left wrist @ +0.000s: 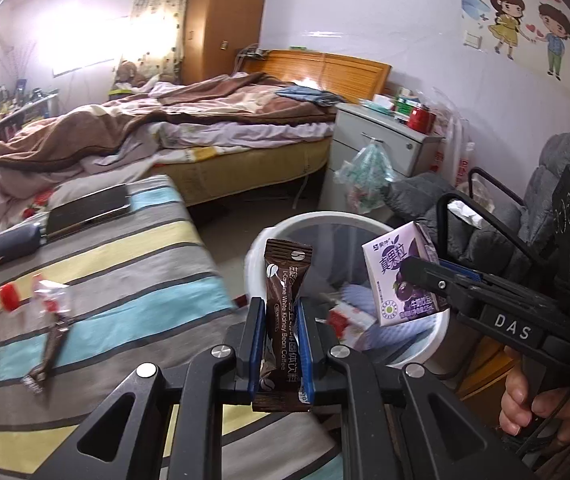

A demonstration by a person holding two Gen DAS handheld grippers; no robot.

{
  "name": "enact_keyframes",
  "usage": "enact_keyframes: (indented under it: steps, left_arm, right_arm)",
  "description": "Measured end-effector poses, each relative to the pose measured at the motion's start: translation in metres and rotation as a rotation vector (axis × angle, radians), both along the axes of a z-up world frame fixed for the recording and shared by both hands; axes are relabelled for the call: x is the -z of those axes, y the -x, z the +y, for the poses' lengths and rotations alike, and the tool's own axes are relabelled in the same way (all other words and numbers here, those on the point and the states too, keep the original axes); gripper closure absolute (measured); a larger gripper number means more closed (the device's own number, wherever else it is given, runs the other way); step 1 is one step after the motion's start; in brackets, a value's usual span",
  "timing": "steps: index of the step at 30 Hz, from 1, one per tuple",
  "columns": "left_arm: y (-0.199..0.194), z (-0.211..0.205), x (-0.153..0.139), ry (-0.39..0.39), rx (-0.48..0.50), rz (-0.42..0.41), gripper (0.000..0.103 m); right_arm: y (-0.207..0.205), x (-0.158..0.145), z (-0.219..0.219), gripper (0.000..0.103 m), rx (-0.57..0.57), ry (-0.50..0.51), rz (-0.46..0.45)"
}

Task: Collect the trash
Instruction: 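Carry the wrapper with left tool into the bin while right tool drops the purple carton in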

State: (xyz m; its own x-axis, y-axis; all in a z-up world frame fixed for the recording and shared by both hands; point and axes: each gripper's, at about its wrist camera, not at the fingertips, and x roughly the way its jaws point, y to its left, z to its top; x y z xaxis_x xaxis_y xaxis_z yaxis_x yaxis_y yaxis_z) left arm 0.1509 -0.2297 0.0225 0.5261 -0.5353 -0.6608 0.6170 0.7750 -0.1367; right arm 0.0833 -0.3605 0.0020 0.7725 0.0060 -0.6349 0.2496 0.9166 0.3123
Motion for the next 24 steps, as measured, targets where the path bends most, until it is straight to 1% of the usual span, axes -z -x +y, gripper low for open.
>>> enact_keyframes:
  steps: [8,18,19,20,21,22,23,24]
  left_arm:
    - [-0.003,-0.045,0.019,-0.016,0.07,0.04,0.087]
    - [-0.01,-0.066,0.033,-0.028,0.092,0.069,0.087]
    - [-0.011,-0.066,0.034,-0.025,0.094,0.076,0.083]
    - [-0.011,-0.065,0.035,-0.03,0.09,0.077,0.076]
    - [-0.012,-0.064,0.034,-0.035,0.083,0.07,0.072]
    - [-0.012,-0.062,0.034,-0.034,0.076,0.064,0.066]
    - [-0.012,-0.061,0.034,-0.029,0.075,0.065,0.066]
    - [-0.013,-0.058,0.034,-0.019,0.075,0.072,0.066]
  right_arm:
    - [-0.002,0.011,-0.025,0.065,0.053,0.029,0.057]
    - [-0.005,0.022,-0.039,0.064,0.066,0.073,0.121]
    - [-0.005,0.023,-0.039,0.064,0.06,0.068,0.121]
    - [-0.006,0.023,-0.04,0.063,0.059,0.065,0.122]
    - [-0.006,0.023,-0.04,0.06,0.063,0.065,0.123]
    - [-0.006,0.023,-0.04,0.052,0.066,0.068,0.123]
    - [-0.006,0.024,-0.04,0.048,0.066,0.072,0.122]
    - [-0.006,0.024,-0.04,0.047,0.065,0.073,0.121]
